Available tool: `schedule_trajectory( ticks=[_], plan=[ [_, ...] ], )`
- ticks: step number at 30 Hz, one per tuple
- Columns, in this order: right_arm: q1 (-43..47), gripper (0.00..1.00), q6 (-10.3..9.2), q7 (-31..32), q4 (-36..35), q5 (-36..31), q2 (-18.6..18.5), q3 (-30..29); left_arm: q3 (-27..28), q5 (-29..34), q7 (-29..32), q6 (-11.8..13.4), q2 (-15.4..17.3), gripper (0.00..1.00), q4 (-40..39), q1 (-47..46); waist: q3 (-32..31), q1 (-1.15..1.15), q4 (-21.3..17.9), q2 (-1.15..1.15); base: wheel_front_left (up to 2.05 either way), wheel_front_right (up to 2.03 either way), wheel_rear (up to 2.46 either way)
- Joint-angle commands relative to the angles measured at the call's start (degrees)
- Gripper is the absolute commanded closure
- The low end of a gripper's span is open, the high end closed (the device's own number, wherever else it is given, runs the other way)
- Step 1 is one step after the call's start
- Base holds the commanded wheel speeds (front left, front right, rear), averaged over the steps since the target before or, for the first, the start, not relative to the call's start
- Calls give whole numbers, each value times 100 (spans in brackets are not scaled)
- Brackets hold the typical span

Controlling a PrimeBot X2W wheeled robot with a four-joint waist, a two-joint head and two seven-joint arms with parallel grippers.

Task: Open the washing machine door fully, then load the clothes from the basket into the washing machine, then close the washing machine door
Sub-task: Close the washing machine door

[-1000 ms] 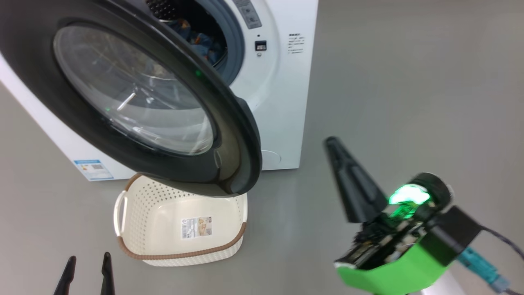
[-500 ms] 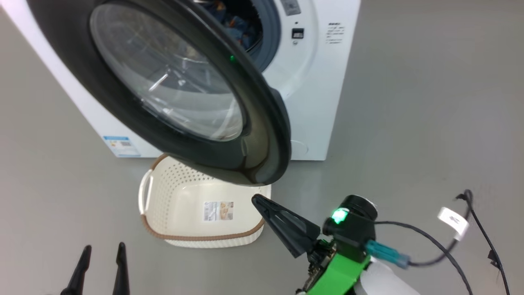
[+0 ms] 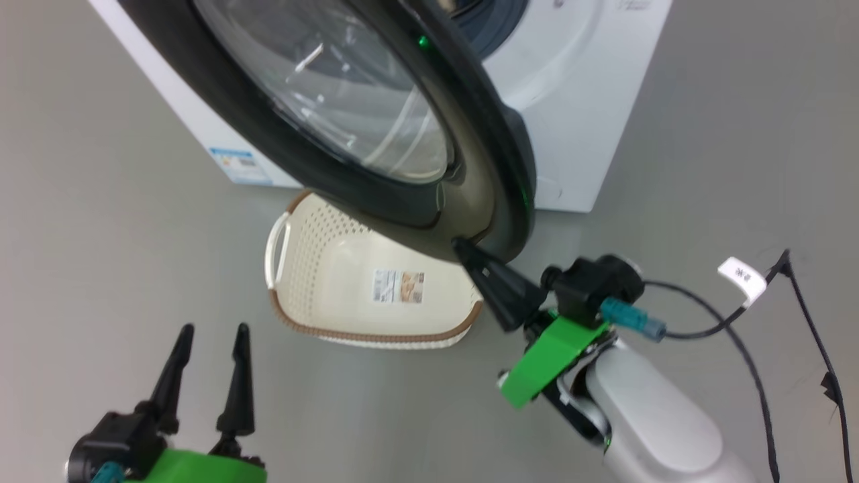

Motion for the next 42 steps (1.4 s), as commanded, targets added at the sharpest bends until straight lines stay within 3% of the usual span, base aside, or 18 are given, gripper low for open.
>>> schedule_trajectory(
  ticks=[1,11,22,33,42],
  plan=[
    [-128,100,9,-26,-59,-59,175,-22,119,-68,-52,-16,66,0,-87,-208,361,0,271,0,0,0,0],
    [-825,100,9,-26,142,-197,295,-1188,-278,-356,-52,-16,191,0,-5,-751,950,0,388,0,0,0,0],
    [-1919,100,9,-26,313,14,297,-1661,-625,-576,-52,-16,261,0,47,-1279,1595,0,342,0,0,0,0],
    [-3318,100,9,-26,644,-243,298,-2293,-882,-752,-52,-16,324,0,5,-1735,2193,0,311,0,0,0,0],
    [-3899,100,9,-26,804,-310,298,-2597,-965,-817,-52,-16,388,0,-2,-1867,2306,0,244,0,0,0,0]
  ],
)
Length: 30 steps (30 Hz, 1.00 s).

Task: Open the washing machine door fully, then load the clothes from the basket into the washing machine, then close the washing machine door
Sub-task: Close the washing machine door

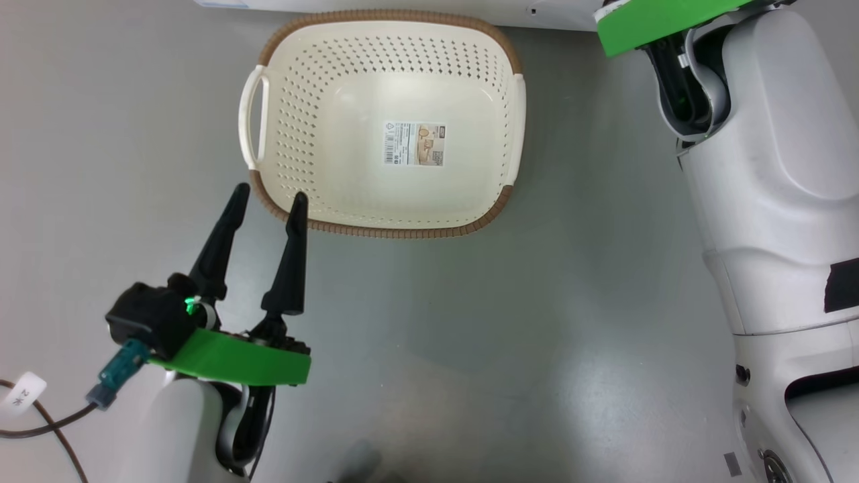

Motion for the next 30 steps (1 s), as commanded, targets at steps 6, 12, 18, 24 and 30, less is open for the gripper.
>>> schedule_trajectory(
  ticks=[6,12,18,24,30],
  plan=[
    [-122,100,-101,-26,-50,170,45,38,260,-57,-47,-16,263,0,-119,-24,-104,0,-122,0,0,0,0],
    [383,100,-101,-26,-129,208,45,470,492,-5,-47,-16,318,0,-119,69,-367,0,-286,0,0,0,0],
    [1299,100,-101,-26,-363,172,45,593,689,72,-47,-16,361,0,-70,251,-778,0,-457,0,0,0,0],
    [2112,100,-101,-26,-627,271,46,529,900,164,-47,-16,392,0,-80,491,-1174,0,-641,0,0,0,0],
    [2974,100,-101,-26,-1069,424,46,257,1124,272,-47,-16,429,0,-92,779,-1593,0,-824,0,0,0,0]
  ],
)
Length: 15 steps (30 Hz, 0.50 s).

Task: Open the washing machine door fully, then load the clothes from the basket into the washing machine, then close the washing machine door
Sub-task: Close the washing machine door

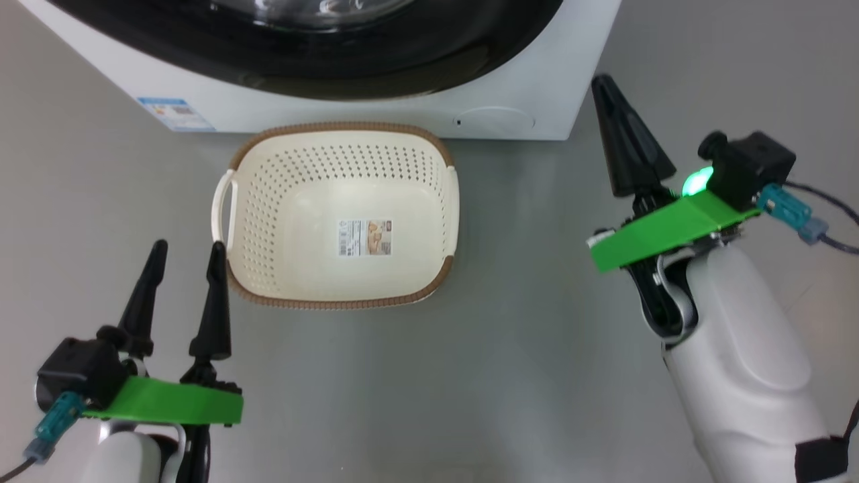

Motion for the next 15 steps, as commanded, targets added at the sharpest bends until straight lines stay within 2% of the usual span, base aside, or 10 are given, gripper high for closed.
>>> schedule_trajectory(
  ticks=[1,9,10,12,13,15],
  plan=[
    [334,100,-14,-26,-232,30,159,29,259,81,-47,-16,200,0,-119,140,-320,0,-212,0,0,0,0],
    [1081,100,-14,-26,-481,19,159,-213,489,182,-47,-16,191,0,-111,530,-776,0,-471,0,0,0,0],
    [1155,88,-14,-26,-502,27,159,-234,527,194,-47,-16,183,0,-104,579,-827,0,-508,0,0,0,0],
    [1300,46,-14,-26,-534,29,159,-272,629,210,-47,-16,147,0,-89,675,-926,0,-578,0,0,0,0],
    [1370,2,-14,-26,-554,18,159,-291,677,223,-47,-16,130,0,-86,718,-974,0,-613,0,0,0,0],
    [1434,0,-14,-26,-569,-41,159,-299,719,236,-47,-16,115,0,-86,756,-1020,0,-644,0,0,0,0]
  ],
)
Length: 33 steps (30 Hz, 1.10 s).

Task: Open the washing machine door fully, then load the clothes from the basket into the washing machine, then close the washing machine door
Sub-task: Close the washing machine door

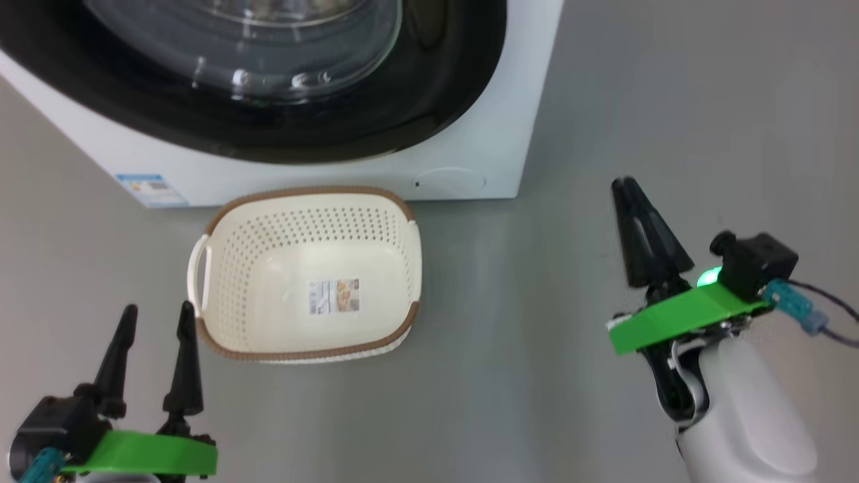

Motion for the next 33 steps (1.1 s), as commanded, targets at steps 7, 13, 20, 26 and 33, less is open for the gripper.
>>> schedule_trajectory(
  ticks=[7,13,20,26,33],
  plan=[
    [561,0,-14,-26,-331,-125,93,-52,414,153,-47,-16,58,0,-140,234,-474,0,-321,0,0,0,0],
    [1026,0,-14,-26,-494,-237,93,-181,517,239,-47,-16,6,0,-193,504,-707,0,-382,0,0,0,0],
    [1633,0,-14,-26,-711,-289,93,-377,575,351,-47,-16,-39,0,-224,848,-1011,0,-422,0,0,0,0],
    [2026,0,-14,-26,-867,-402,93,-439,648,439,-47,-17,-98,0,-248,1114,-1228,0,-488,0,0,0,0],
    [2359,0,-14,-26,-893,-595,93,-434,780,574,-47,-17,-227,0,-274,1496,-1522,0,-575,0,0,0,0]
  ],
)
